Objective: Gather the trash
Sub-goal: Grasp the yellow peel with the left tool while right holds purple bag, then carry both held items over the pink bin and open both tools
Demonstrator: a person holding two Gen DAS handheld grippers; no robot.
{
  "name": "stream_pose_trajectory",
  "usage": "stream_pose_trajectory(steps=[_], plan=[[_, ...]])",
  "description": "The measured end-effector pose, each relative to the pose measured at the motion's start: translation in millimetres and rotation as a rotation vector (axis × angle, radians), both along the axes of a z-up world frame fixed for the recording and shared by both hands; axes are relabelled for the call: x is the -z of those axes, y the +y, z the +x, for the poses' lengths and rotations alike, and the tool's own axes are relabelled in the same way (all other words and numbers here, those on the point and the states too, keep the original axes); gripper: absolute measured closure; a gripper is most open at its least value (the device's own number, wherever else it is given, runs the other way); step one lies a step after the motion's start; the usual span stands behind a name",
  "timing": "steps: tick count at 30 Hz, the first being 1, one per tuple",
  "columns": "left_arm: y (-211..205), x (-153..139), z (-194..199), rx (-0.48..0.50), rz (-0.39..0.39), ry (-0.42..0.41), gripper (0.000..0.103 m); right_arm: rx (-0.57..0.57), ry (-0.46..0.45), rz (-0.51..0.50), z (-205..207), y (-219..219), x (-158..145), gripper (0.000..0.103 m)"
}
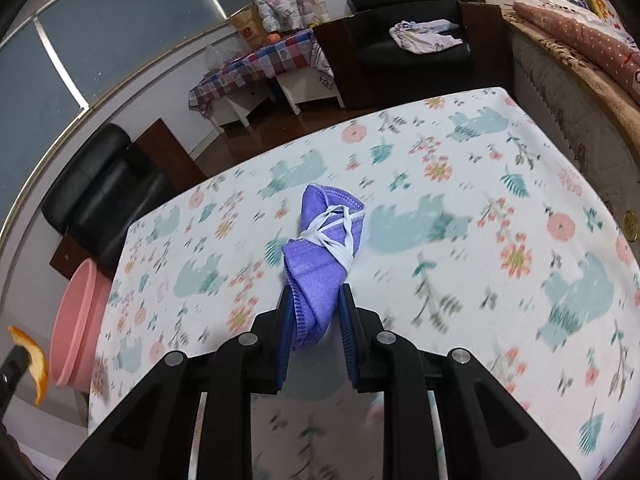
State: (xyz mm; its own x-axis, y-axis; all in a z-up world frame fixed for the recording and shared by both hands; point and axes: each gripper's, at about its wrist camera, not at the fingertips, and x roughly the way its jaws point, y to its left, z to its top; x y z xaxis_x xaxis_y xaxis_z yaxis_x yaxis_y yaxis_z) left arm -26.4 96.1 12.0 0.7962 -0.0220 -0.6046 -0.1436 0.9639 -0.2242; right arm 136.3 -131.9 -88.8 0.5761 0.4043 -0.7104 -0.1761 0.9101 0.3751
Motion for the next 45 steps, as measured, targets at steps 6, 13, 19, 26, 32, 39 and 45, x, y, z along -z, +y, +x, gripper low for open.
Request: stream_pose_trajectory(steps=[6,13,19,26,32,39,45], plan=[[16.2,-1.4,-10.1,-0.035,-0.019,-0.010,0.100,-0.084,-0.027,0.009,-29.8,29.8,-15.5,0.082],[32.1,-1.4,-20.9,-0.080,-0.008,-0.023,0.100,-0.228,-0.088,0.015,-65.7,84.7,-43.9,0.082],[50.3,-2.5,-29.2,-0.129,-0.008,-0.039,0.100,-0.323,-0.131,0.027,-83.5,118.3,-67.9,0.082],[75.5,-2.3,-34.6,-0.197,0.008,-0.045,0.100,-0.412,-0.152,0.036,-92.9,163.4,-87.6,0.082],[95.1,-0.1,-39.4,-0.252,0.015,-0.043,0.100,-0.485,-0.163,0.029,-97.5,204.0,-98.8,0.082],[116.2,9.5,-41.6,-0.307,0.022,-0.024,0.100,-0.527,-0.160,0.019,-96.0,239.0,-101.9,0.082],[133.1,16.7,-42.4,-0.345,0.020,-0.013,0.100,-0.549,-0.140,0.020,-90.5,259.7,-97.0,0.082]])
